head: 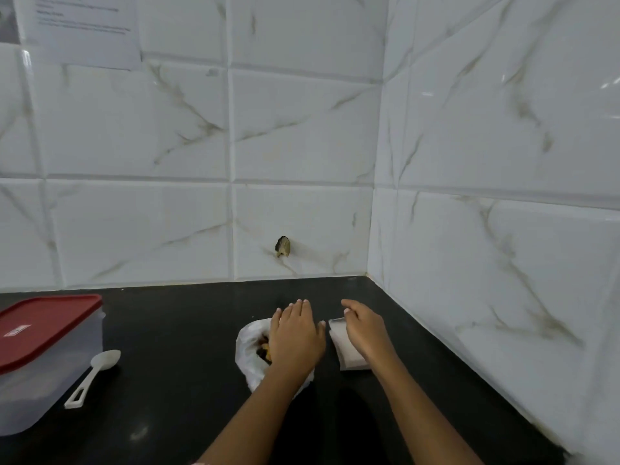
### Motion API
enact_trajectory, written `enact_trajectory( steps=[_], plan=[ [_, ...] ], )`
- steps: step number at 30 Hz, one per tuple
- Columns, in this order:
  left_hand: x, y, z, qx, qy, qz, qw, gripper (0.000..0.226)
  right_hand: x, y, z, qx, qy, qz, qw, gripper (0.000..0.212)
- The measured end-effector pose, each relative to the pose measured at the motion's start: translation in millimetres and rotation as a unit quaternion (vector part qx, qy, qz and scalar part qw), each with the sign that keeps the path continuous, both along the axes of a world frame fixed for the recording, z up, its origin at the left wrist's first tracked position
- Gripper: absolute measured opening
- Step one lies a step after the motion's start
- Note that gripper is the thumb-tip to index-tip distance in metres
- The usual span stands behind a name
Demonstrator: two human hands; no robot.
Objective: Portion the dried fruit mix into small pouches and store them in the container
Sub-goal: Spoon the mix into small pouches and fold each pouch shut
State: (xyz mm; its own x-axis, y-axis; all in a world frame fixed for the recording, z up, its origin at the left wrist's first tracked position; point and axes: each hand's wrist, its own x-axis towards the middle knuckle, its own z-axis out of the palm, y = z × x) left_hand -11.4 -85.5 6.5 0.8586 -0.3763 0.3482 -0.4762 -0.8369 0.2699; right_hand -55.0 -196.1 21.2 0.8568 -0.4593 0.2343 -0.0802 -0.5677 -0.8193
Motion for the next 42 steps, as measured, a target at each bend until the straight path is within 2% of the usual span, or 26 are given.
enact_trajectory(
  steps=[4,7,13,16,21,28,33,42],
  plan=[
    [-7.3,-28.0,-3.3,0.039,-0.011,-0.031,0.999,0.05,-0.3,-20.4,-0.5,0.0,0.011,-0.022,1.0,0.038],
    [-8.2,-48.3,-13.2,0.055,0.017,-0.04,0.998,0.052,2.8,-33.9,-8.9,0.0,0.031,-0.036,0.999,0.038],
    [-2.7,-74.0,-32.6,0.097,0.082,0.006,0.992,0.067,8.3,-50.4,-31.7,0.017,0.087,-0.051,0.995,0.041],
    [-1.2,-78.3,-36.5,0.115,0.088,0.011,0.989,0.065,9.0,-54.2,-38.8,0.031,0.094,-0.053,0.994,0.042],
    [-0.7,-82.3,-38.1,0.097,0.089,-0.004,0.991,0.056,8.8,-55.1,-41.2,0.033,0.098,-0.059,0.993,0.042],
    [-3.1,-80.9,-41.9,0.075,0.085,-0.005,0.994,0.065,7.5,-49.6,-35.2,0.023,0.094,-0.061,0.993,0.04],
    [-5.9,-75.9,-35.9,0.03,0.067,-0.018,0.997,0.063,4.9,-50.0,-30.6,0.033,0.048,-0.058,0.997,0.038],
    [7.3,-46.5,-16.8,-0.159,0.028,-0.045,0.986,0.042,9.2,-25.9,-13.7,0.045,-0.035,-0.045,0.997,0.038]
  ],
)
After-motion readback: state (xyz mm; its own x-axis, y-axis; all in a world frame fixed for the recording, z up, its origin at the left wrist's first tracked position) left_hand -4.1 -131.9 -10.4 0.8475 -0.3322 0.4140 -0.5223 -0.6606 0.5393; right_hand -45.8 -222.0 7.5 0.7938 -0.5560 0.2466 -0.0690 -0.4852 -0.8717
